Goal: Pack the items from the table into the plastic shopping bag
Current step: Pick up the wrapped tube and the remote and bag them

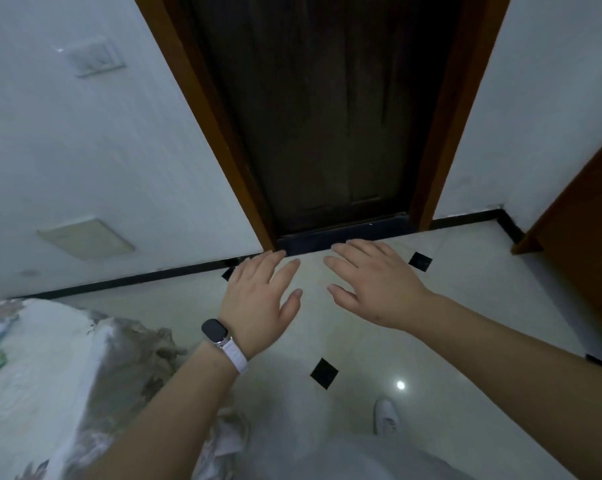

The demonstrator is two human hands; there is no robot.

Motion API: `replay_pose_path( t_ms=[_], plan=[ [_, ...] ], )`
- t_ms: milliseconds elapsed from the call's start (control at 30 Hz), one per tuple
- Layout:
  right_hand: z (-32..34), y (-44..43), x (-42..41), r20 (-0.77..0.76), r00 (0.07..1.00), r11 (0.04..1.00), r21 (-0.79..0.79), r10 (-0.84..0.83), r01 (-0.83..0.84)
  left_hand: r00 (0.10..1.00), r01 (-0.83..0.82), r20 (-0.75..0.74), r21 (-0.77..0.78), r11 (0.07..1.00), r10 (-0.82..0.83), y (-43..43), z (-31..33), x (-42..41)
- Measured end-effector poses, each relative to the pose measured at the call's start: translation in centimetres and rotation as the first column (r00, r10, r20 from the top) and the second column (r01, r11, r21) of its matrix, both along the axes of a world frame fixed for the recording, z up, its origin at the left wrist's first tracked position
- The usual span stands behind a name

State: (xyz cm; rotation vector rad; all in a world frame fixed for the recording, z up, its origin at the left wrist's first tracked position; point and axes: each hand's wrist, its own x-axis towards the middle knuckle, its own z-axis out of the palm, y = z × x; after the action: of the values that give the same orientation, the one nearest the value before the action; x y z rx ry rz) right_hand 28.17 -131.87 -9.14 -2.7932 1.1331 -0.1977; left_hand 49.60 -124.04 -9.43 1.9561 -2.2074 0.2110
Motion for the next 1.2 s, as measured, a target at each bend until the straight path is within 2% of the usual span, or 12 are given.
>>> replay_pose_path(
  t_ms=[233, 433, 733, 933, 1200],
  plan=[
    [0.3, -8.7, 1.6, 0.026, 0.994, 0.994, 0.002, 0.11, -0.11, 0.992, -0.121, 0.026, 0.026, 0.992, 0.12, -5.9, 1.0, 1.3],
    [0.3, -13.3, 8.0, 0.035, 0.978, 0.979, 0.017, 0.204, -0.204, 0.978, -0.207, 0.003, -0.01, 0.978, 0.207, -8.9, 0.3, 6.4],
    [0.5, -20.3, 23.7, -0.054, 0.946, 0.947, -0.01, 0.32, -0.321, 0.95, -0.305, -0.098, -0.099, 0.947, 0.296, -14.4, -2.4, 20.6],
    [1.8, -23.3, 35.5, -0.075, 0.912, 0.904, -0.125, 0.402, -0.409, 0.935, -0.343, -0.152, -0.171, 0.923, 0.32, -16.1, -2.2, 30.9],
    [0.8, -25.1, 48.5, -0.048, 0.807, 0.796, -0.142, 0.588, -0.588, 0.854, -0.519, -0.16, -0.202, 0.83, 0.495, -14.9, -2.5, 40.8]
  ],
)
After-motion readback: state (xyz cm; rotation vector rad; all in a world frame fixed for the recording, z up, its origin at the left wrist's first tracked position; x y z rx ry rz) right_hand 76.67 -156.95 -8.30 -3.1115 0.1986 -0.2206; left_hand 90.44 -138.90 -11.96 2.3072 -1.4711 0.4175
